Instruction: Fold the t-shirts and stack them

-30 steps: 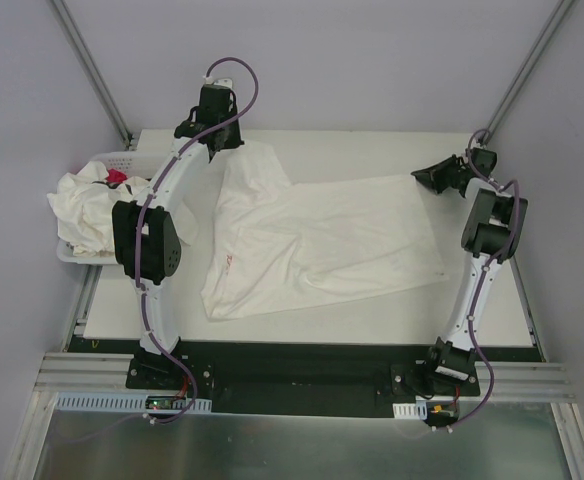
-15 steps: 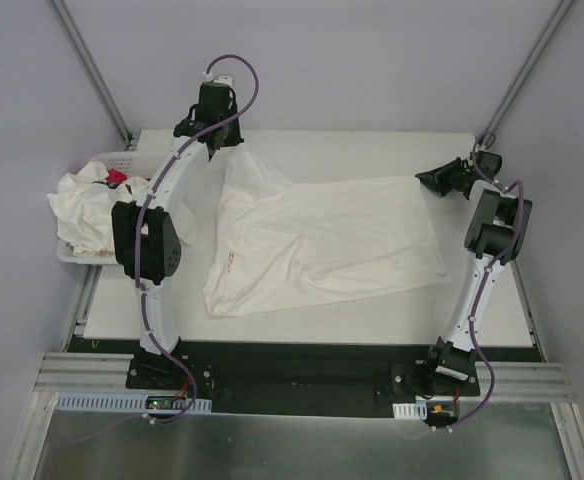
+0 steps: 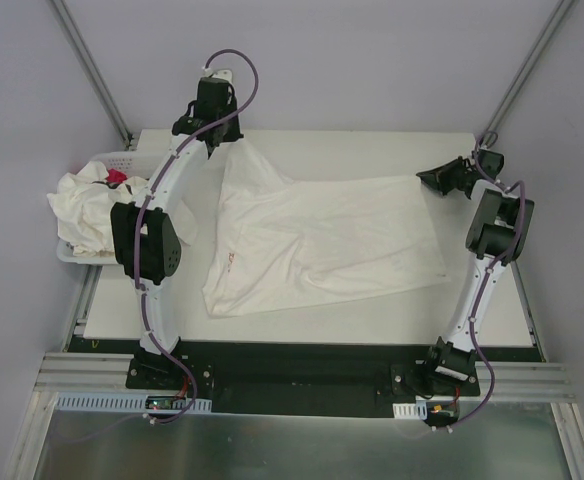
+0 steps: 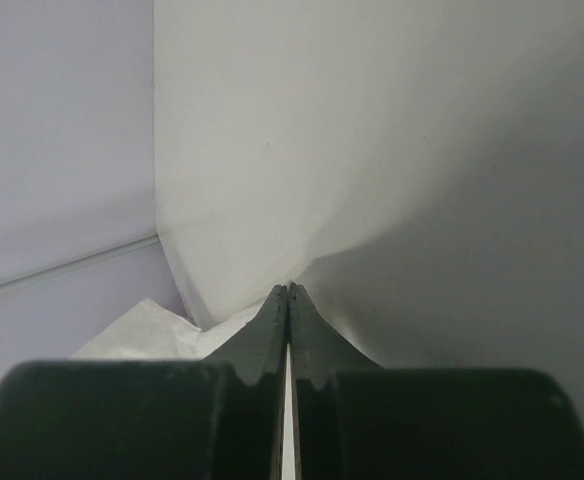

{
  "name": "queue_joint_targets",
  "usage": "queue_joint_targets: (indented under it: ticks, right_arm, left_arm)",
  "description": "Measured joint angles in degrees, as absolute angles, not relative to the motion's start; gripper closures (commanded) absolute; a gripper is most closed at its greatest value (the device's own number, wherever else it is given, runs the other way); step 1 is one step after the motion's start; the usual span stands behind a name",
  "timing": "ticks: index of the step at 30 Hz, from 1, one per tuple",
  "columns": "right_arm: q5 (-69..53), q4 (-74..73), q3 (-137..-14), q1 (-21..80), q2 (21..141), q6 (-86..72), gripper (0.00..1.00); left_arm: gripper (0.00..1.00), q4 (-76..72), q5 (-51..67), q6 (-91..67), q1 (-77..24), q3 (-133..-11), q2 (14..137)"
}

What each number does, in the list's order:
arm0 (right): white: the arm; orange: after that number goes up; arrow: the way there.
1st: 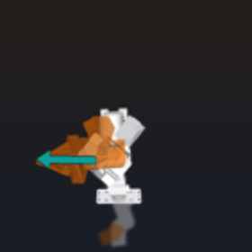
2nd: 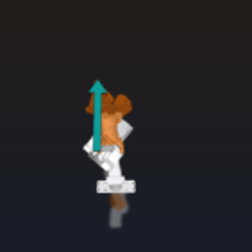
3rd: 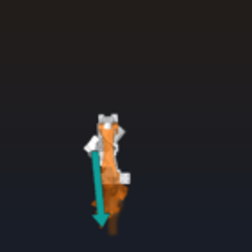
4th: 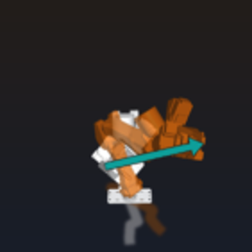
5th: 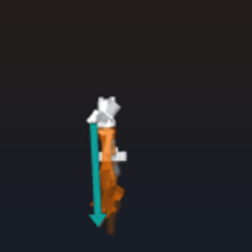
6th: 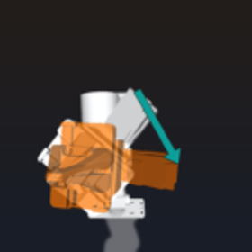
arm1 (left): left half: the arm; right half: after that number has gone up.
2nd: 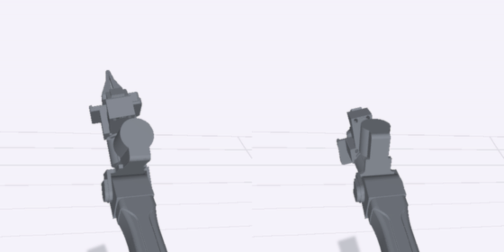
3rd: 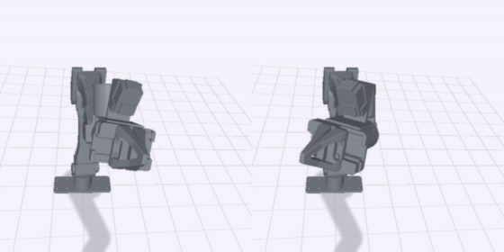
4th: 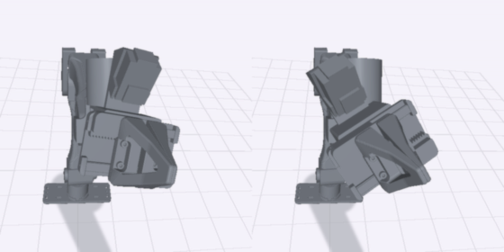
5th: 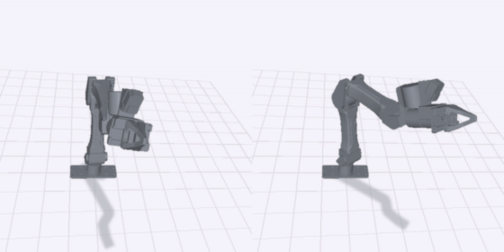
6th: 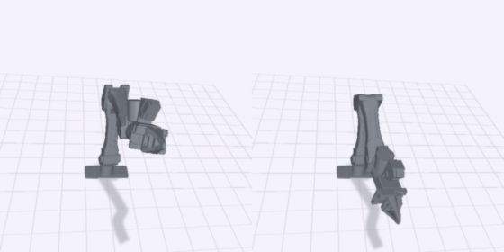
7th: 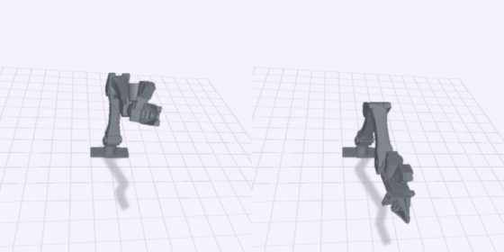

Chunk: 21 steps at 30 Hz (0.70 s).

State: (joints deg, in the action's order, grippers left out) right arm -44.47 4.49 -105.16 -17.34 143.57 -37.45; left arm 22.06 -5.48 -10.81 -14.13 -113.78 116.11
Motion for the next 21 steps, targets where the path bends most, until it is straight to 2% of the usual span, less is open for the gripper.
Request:
queue_joint_targets:
  ticks: [21]
  right_arm:
    - [-45.84, 4.97, -100.03, -17.56, 137.53, -37.45, 0.99]
  left_arm:
    - [1.00, 22.52, -6.70, -10.61, -14.13, -109.51, 107.90]
